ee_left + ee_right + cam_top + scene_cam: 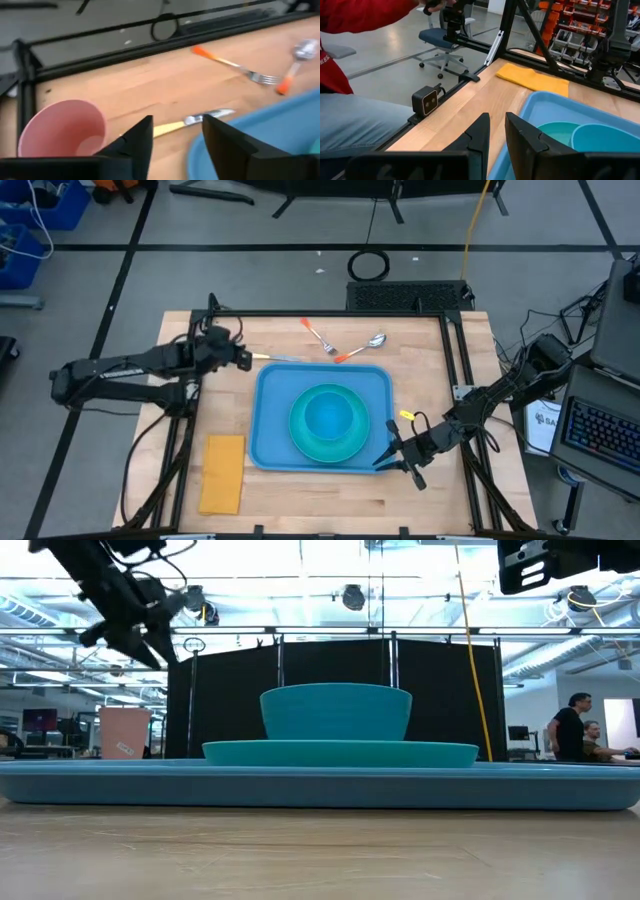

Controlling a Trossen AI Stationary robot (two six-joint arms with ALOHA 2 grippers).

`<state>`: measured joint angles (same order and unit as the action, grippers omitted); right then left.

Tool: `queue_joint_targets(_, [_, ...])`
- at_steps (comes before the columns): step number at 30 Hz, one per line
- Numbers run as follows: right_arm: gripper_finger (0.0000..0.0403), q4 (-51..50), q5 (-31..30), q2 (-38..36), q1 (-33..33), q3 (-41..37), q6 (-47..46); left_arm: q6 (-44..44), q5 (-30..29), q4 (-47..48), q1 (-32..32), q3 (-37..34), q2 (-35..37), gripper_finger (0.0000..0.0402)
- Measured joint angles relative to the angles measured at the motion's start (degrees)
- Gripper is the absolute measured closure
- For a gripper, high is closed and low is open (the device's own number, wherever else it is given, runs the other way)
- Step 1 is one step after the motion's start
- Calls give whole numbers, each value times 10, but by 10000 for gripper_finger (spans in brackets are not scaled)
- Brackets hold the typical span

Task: Set up tray
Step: Put the pink cup on the blue tray

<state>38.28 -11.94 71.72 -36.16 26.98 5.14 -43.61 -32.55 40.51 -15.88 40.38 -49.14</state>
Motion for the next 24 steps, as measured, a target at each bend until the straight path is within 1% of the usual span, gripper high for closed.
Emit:
queue_joint_targets(2, [353,0,0,0,0,0,-2,4,12,0,-32,0,-10,191])
queue_joint_targets(4, [353,-2,0,0,0,0,-6,30,28,0,-61,0,-22,172])
queue_joint_targets(7, [353,-5,0,0,0,0,-13,54,70,0,-105,0,-43,157])
queue_joint_targets(9, [353,-5,0,0,0,0,-13,65,85,1,-129,0,-56,154])
queue_joint_targets(13, [353,-4,-1,0,0,0,-13,85,86,1,-160,0,-88,153])
queue_joint_targets(16, [353,-4,-1,0,0,0,-15,104,86,0,-175,0,-113,153])
queue_joint_targets(24, [353,-8,-2,0,0,0,-15,104,88,-3,-199,0,-162,153])
